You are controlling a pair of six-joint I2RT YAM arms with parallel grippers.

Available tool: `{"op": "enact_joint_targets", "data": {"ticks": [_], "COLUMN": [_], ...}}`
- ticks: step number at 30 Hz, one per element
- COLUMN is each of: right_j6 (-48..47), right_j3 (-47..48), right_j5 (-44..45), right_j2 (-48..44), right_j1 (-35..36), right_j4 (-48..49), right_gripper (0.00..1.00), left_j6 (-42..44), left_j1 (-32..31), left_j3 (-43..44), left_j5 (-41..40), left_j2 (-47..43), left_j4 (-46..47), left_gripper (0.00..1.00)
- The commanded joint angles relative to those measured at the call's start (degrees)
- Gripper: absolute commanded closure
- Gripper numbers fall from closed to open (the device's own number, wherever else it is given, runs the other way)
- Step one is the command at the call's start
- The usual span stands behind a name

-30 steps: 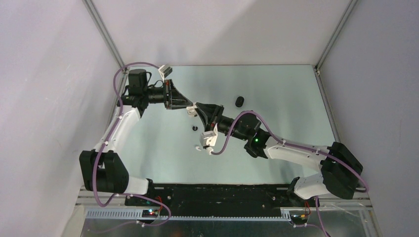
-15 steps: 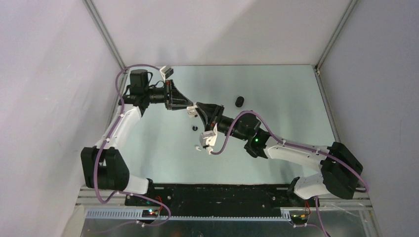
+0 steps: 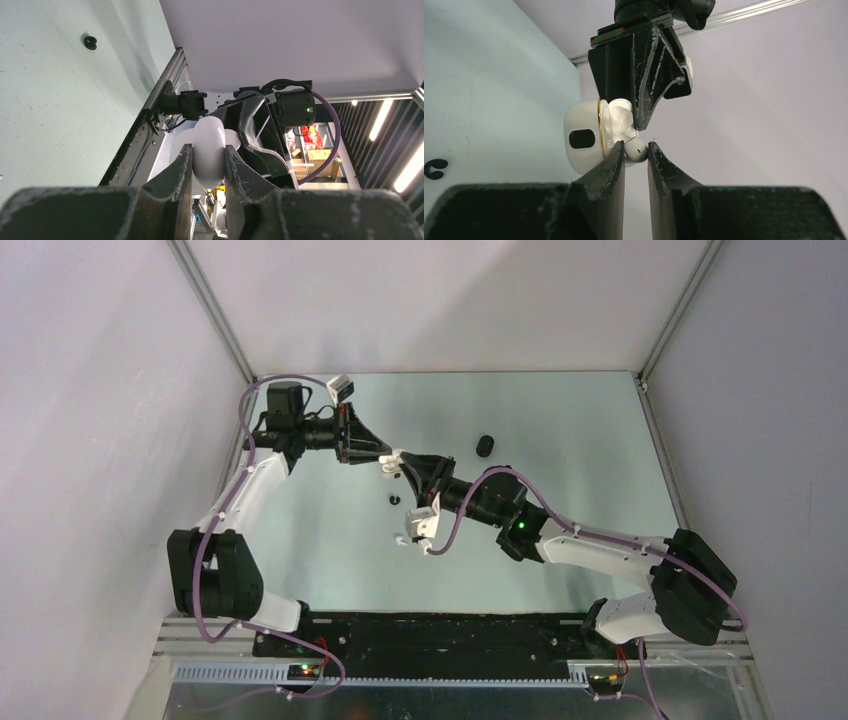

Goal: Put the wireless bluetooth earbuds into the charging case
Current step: Place the earbud in the charging case.

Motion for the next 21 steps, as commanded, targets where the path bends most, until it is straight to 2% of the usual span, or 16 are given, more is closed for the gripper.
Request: {"op": "enact_joint_targets", "data": {"ticks": [1, 13, 17, 21], "right_j6": [0.8, -0.2, 0.2, 0.5], "right_j3": [-0.3, -0.2, -0.2, -0.2], "right_j5": [0.6, 0.5, 0.7, 0.5], "right_j2": [-2.5, -2.6, -2.8, -2.8], "right_j1": [0.1, 0.6, 0.7, 0.8], "right_j4": [0.2, -2.0, -2.6, -2.4], "right_gripper": [1.0, 0.99, 0.84, 0.79], "left_j6": [-1.5, -1.4, -1.1, -0.8], "left_j1": [-0.1, -0.1, -0.1, -0.1], "left_j3": [2.6, 2.6, 2.4, 2.2], "left_j5": [2.4, 2.5, 2.5, 2.4], "left_j2": [0.0, -0.3, -0.6, -0.8], "left_j4": [1.5, 1.7, 1.8, 1.7], "left_gripper": [1.0, 1.0, 1.0, 1.0]}}
